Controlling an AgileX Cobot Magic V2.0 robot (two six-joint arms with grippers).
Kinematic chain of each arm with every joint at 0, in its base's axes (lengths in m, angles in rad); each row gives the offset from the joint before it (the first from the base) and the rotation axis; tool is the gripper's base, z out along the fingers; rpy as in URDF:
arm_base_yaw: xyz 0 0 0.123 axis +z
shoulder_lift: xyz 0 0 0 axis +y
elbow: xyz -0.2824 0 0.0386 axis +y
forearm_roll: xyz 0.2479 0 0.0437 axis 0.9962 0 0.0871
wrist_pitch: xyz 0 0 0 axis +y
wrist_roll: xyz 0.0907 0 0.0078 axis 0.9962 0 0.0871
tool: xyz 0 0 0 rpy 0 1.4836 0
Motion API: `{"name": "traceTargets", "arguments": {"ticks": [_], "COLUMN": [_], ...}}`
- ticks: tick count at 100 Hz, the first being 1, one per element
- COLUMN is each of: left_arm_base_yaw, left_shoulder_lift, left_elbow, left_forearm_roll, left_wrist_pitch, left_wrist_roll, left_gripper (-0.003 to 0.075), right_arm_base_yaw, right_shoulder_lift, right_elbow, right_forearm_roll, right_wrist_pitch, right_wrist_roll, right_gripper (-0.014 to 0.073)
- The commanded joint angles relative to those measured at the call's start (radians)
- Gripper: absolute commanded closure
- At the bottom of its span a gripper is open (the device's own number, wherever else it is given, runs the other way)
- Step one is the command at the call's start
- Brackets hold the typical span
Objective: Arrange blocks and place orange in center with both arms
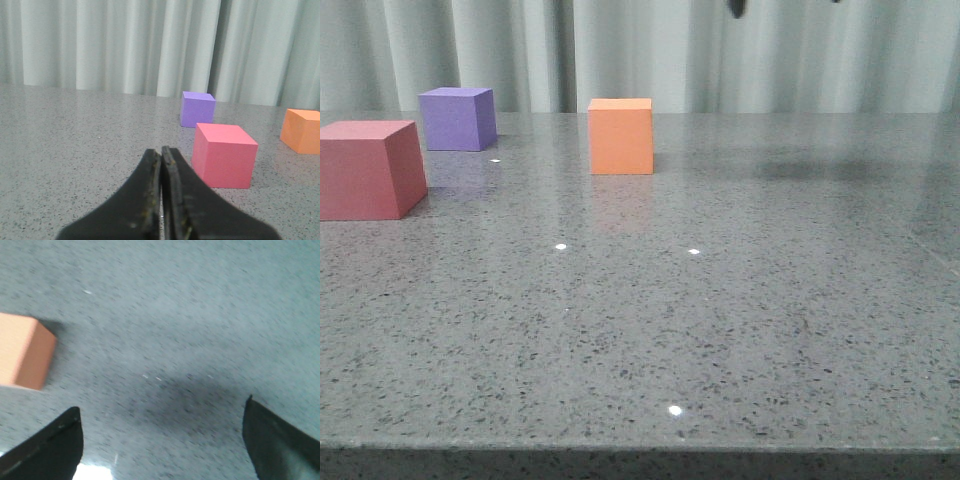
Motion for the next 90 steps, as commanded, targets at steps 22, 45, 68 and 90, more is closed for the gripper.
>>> {"name": "traceTargets", "arguments": {"ticks": [22,45,68,90], "left_arm_base_yaw": [0.001,0.001,0.001,0.001], "left_shoulder_lift": [-0.011,-0.011,-0.011,-0.011], "left_elbow": [0.042,0.042,0.042,0.042], "left_forearm_roll": [-0.003,-0.003,-0.003,-0.003], "left_wrist_pitch": [-0.077,-0.077,-0.077,-0.077], "left_wrist_roll": [-0.005,-0.005,-0.005,-0.005], "left_gripper": [0.0741,0.0741,0.0741,0.0741], "right_arm_base_yaw": [-0.218,-0.336,-0.347,-0.347], "right_shoulder_lift": [-0.334,-0.571,-0.844,-1.047], "right_elbow": [0.365,0.665,0.972,1.181], "right_forearm_roll": [0.056,0.055,0.058,0.052], "right_wrist_pitch": [-0.242,-0.343,-0.544,-0.684], "right_wrist_roll": [-0.012,-0.012,-0.012,-0.012], "right_gripper": [-0.0041,-0.0041,-0.0041,-0.0041]}}
